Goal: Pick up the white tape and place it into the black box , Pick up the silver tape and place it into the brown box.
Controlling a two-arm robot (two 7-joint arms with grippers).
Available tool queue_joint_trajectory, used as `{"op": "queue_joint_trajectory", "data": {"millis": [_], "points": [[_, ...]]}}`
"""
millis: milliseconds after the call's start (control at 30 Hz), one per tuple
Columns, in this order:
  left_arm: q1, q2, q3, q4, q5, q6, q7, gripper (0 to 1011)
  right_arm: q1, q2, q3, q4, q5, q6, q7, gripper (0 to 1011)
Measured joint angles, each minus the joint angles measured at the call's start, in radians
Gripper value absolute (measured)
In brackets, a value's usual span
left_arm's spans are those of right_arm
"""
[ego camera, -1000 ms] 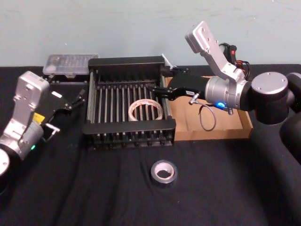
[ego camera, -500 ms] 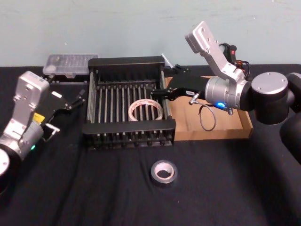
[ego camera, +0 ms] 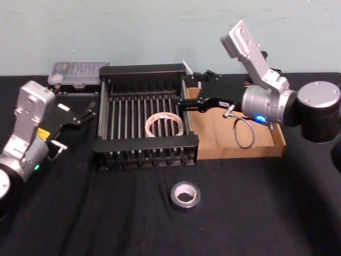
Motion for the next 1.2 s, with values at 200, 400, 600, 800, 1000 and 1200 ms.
{"op": "queue_joint_trajectory", "data": {"millis": [200,400,600,800,1000,1200], "points": [[0.000,0.000,0.000,0.000,0.000,0.000,0.000,1001,-0.049,0.063,0.020,-0.095,0.020,0.030,-0.001,1002],[0.000,0.000,0.000,0.000,0.000,0.000,0.000,1001,-0.105,0.134,0.033,-0.186,0.038,0.057,0.005,1002],[0.000,0.000,0.000,0.000,0.000,0.000,0.000,1001,-0.153,0.190,0.042,-0.252,0.060,0.085,0.014,1002],[0.000,0.000,0.000,0.000,0.000,0.000,0.000,1001,-0.199,0.241,0.036,-0.311,0.087,0.115,0.031,1002],[0.000,0.000,0.000,0.000,0.000,0.000,0.000,1001,-0.222,0.268,0.008,-0.334,0.105,0.135,0.052,1002],[0.000,0.000,0.000,0.000,0.000,0.000,0.000,1001,-0.225,0.278,-0.024,-0.341,0.119,0.147,0.072,1002]]}}
